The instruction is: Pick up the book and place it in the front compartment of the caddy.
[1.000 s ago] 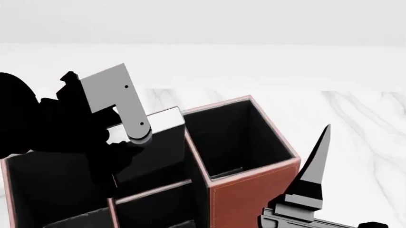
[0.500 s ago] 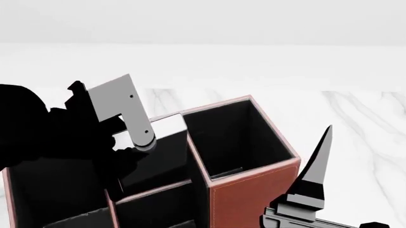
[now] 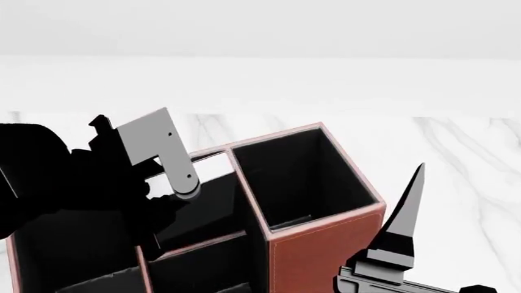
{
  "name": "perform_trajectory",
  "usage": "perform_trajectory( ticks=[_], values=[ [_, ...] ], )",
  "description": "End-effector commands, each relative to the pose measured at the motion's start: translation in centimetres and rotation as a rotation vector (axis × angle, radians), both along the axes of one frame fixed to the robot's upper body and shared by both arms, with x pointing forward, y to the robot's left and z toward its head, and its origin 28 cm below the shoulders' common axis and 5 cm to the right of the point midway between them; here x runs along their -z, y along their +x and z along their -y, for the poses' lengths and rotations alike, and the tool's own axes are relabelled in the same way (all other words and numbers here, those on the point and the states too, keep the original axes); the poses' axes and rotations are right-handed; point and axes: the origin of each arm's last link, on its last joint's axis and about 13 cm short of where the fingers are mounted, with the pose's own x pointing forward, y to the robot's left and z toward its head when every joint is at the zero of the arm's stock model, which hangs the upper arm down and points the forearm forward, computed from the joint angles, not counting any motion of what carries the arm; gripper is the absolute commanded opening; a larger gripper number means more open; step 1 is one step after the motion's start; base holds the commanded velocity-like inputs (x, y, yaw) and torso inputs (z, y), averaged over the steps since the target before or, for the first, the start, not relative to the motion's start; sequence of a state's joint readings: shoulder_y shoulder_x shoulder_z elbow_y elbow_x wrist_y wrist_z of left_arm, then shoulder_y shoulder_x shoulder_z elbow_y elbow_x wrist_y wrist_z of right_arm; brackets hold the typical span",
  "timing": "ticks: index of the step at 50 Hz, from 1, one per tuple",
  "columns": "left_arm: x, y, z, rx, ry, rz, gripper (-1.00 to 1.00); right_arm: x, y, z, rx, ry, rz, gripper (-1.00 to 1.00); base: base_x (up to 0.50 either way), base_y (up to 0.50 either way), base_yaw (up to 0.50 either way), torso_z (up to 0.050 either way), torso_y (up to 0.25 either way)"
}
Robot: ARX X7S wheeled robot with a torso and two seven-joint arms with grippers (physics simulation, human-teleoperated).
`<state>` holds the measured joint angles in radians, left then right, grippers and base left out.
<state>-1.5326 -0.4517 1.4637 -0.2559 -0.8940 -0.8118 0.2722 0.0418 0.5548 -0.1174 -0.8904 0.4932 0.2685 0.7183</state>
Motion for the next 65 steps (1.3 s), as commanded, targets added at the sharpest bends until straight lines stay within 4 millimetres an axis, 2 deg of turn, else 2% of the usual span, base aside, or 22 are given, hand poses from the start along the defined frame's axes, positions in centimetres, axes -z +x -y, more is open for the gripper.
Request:
perform_trajectory(
  ticks=[1, 35, 46, 65],
  values=[
    [-0.3, 0.6, 1.2, 0.036, -0.049, 0.019, -1.0, 0.0, 0.2, 0.1, -0.004, -0.008, 0.018, 1.0, 0.0, 0.0, 0.0, 0.0, 0.0],
    [3.6, 2.6, 1.9, 0.031, -0.061, -0.019, -1.0, 0.3, 0.3, 0.4, 0.009, -0.004, 0.005, 1.0, 0.0, 0.0, 0.0, 0.0, 0.002],
    [5.2, 3.0, 1.5, 0.022, -0.064, -0.03, -1.0, 0.4, 0.3, 0.5, 0.015, -0.004, 0.003, 1.0, 0.0, 0.0, 0.0, 0.0, 0.001],
    [6.4, 3.4, 1.0, 0.015, -0.072, -0.031, -1.0, 0.6, 0.5, 0.4, 0.014, -0.009, -0.009, 1.0, 0.0, 0.0, 0.0, 0.001, 0.001]
  ],
)
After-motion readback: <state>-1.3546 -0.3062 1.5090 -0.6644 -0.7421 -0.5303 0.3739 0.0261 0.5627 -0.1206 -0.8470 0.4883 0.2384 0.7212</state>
